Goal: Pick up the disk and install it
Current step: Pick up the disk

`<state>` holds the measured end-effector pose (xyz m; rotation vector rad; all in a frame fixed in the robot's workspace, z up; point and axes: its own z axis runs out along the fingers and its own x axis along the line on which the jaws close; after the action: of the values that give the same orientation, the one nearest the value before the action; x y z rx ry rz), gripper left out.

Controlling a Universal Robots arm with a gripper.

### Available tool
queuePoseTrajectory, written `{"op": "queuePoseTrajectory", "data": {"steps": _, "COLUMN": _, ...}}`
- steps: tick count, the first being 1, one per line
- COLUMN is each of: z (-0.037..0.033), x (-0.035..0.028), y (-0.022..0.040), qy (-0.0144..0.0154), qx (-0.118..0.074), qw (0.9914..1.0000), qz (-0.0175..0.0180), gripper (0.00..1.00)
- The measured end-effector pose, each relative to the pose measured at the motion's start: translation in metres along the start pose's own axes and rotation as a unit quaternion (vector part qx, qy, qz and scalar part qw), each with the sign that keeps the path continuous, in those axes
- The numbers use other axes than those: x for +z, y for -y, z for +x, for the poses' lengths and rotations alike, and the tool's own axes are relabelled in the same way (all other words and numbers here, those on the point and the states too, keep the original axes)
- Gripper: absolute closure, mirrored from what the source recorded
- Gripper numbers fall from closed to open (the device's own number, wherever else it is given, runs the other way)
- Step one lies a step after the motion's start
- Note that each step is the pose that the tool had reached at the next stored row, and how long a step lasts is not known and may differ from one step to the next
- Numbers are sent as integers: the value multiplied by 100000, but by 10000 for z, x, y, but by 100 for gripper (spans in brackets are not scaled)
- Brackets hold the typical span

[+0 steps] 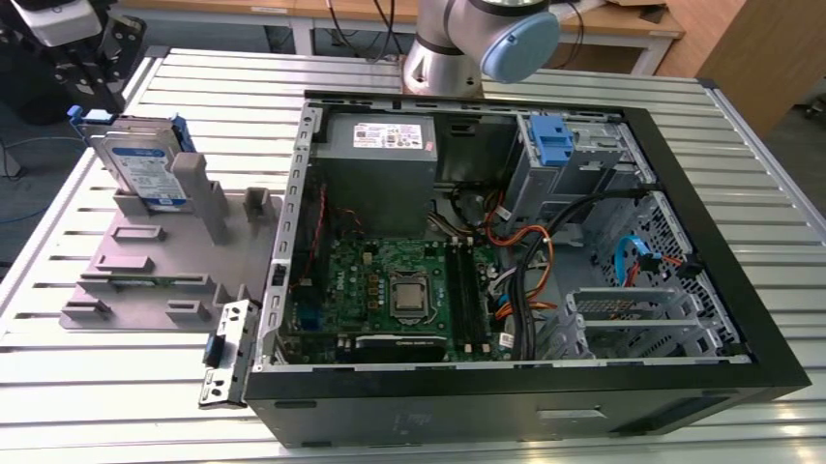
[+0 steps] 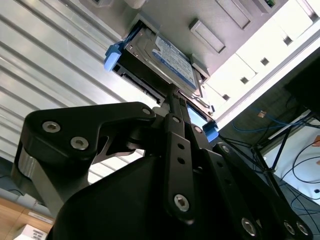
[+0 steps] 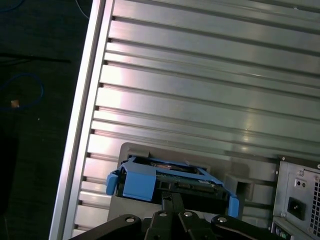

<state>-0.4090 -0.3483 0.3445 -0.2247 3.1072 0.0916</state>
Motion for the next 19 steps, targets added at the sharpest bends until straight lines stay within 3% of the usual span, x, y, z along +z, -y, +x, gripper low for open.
{"op": "queuePoseTrajectory", "data": {"steps": 12, "z": 0, "x": 1, "y": 0, "qy": -141, "qx": -2617, "qw": 99966, "qz": -78, "gripper": 89}}
{"op": "queuePoseTrajectory", "data": {"steps": 19, "z": 0, "x": 1, "y": 0, "qy": -338, "qx": -6116, "qw": 99812, "qz": -180, "gripper": 89}}
